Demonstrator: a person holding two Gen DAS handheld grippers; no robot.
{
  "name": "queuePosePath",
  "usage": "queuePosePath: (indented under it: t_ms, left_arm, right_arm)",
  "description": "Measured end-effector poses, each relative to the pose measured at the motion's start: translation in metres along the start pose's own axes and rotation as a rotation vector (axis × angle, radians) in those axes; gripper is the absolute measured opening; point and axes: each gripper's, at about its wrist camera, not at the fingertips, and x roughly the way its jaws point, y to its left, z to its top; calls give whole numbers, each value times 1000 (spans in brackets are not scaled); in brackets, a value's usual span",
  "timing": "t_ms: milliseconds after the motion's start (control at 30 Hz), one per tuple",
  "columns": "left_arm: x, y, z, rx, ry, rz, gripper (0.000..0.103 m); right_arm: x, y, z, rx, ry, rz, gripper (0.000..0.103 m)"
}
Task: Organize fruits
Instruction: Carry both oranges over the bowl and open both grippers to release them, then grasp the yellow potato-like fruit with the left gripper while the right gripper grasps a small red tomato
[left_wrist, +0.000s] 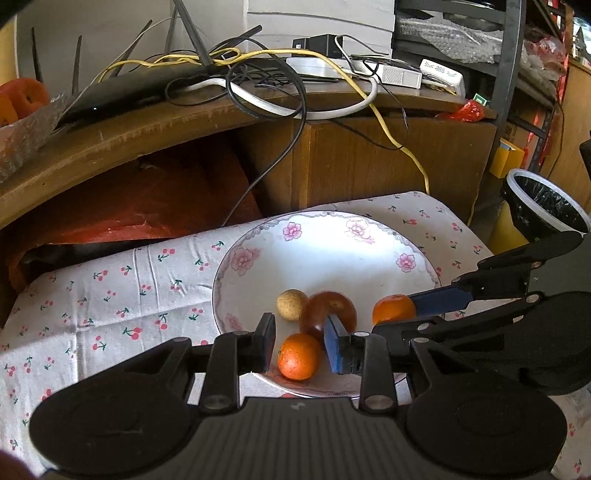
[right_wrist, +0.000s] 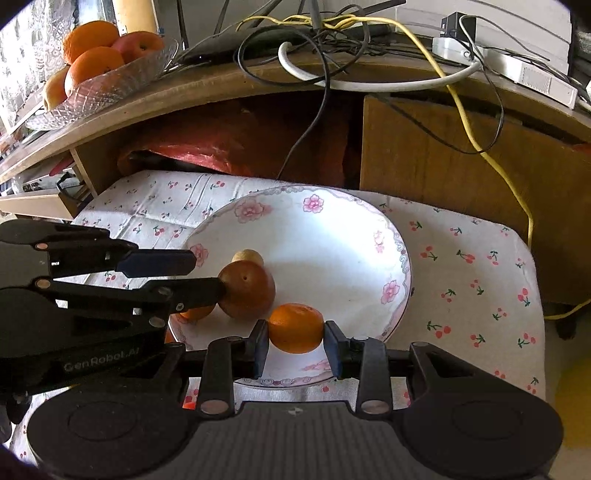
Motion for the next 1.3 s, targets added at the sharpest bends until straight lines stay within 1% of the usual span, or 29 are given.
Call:
queuePosePath:
  t_ms: [233,600,733,1000,1133,1300]
  left_arm:
    - [-2,0,1,-4,0,10,39]
    - [-18,4,5,-21,-24,22,39]
    - [-27,2,3,-10,-21,27,39]
    - [-54,2,-18,3,18,52,39]
    - [-70,6,-35,-16,42,80,40]
    - [-80,11,-59,-34,87,114,40]
  right_arm:
    - [-3,-3,1,4,-19,-8,39]
    - [-17,-1,2,4,-47,10,39]
    - [-24,1,0,-2,-53,22,39]
    - [-37,14,-11,-38,-31,82,39]
    - [-39,22,-20,-65,-13,103,39]
    - [-37,31,-28,-94,16,123,39]
